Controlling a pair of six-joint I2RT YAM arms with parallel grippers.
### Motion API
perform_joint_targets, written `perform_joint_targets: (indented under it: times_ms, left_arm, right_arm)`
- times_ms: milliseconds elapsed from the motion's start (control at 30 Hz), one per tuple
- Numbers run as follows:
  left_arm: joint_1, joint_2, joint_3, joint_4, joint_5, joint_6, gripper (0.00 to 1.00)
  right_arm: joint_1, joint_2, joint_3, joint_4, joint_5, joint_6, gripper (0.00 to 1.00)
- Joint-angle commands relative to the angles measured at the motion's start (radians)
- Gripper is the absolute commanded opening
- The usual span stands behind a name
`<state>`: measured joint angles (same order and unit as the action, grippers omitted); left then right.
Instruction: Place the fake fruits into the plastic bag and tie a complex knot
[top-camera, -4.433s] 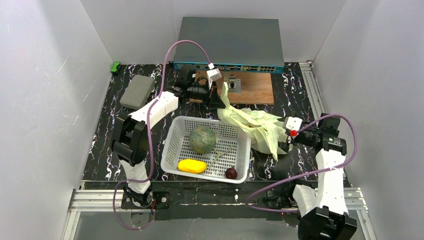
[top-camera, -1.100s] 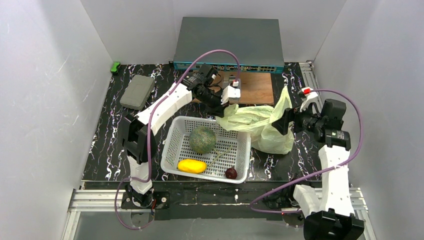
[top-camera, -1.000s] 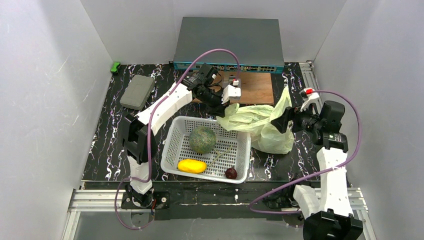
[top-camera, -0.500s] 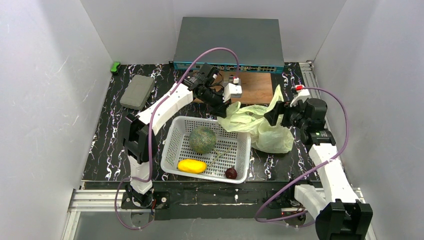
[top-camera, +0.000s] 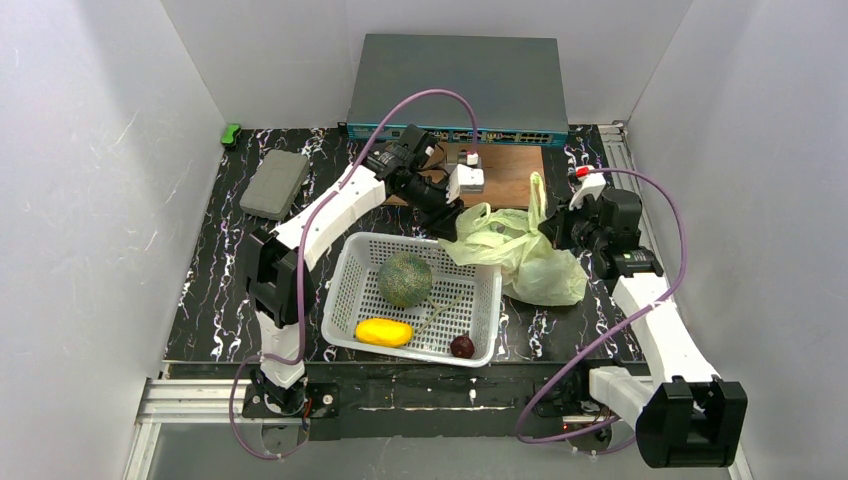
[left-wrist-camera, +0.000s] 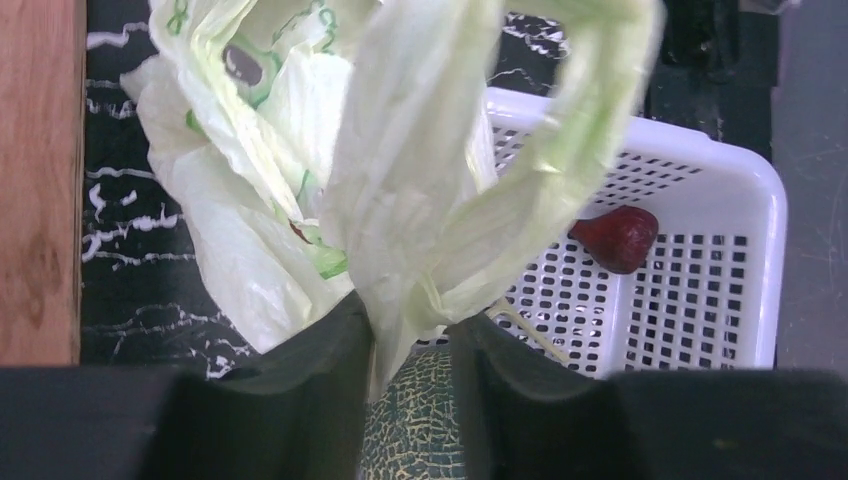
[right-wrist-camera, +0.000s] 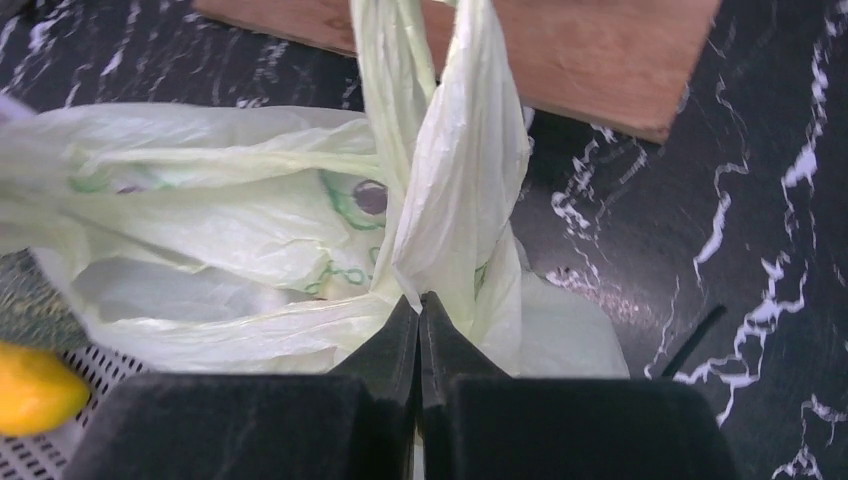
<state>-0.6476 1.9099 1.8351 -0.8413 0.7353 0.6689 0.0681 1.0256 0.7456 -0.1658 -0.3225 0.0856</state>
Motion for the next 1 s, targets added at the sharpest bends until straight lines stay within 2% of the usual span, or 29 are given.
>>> perform_joint_targets:
  times_ms: [0, 67, 200, 300, 400, 500, 600, 700, 867, 967]
  left_arm:
    - [0.011, -0.057, 0.068, -0.074, 0.142, 0.049, 0.40]
    - [0.029, -0.072, 0.049, -0.038, 0.169, 0.010, 0.47]
    - [0.074, -0.160, -0.119, 0.223, 0.213, -0.170, 0.47]
    - [0.077, -0.231, -0.243, 0.412, 0.248, -0.245, 0.39]
    - [0.071, -0.246, -0.288, 0.499, 0.279, -0.291, 0.28]
    - [0.044, -0.236, -0.273, 0.482, 0.280, -0.243, 0.11]
    - [0.000, -0.214, -0.240, 0.412, 0.264, -0.152, 0.02]
    - [-0.033, -0.182, -0.213, 0.364, 0.252, -0.086, 0.00]
    - [-0.094, -0.167, -0.218, 0.345, 0.203, 0.110, 0.00]
    - [-0.111, -0.131, -0.179, 0.336, 0.196, 0.145, 0.00]
  right_arm:
    - [0.004, -0.061, 0.078, -0.034, -0.212, -0.194, 0.01]
    - [0.003, -0.077, 0.089, -0.078, -0.230, -0.239, 0.01]
    - [0.004, -0.099, 0.083, -0.104, -0.265, -0.260, 0.01]
    - [0.004, -0.095, 0.083, -0.102, -0.299, -0.249, 0.01]
    - [0.005, -0.082, 0.091, -0.091, -0.331, -0.241, 0.01]
    - [0.004, -0.052, 0.110, -0.073, -0.359, -0.213, 0.01]
    - [0.004, -0.029, 0.130, -0.058, -0.407, -0.180, 0.01]
    - [0.006, -0.016, 0.145, -0.055, -0.452, -0.155, 0.01]
    - [0.006, 0.003, 0.161, -0.061, -0.520, -0.134, 0.01]
    - [0.005, 0.009, 0.173, -0.077, -0.567, -0.133, 0.01]
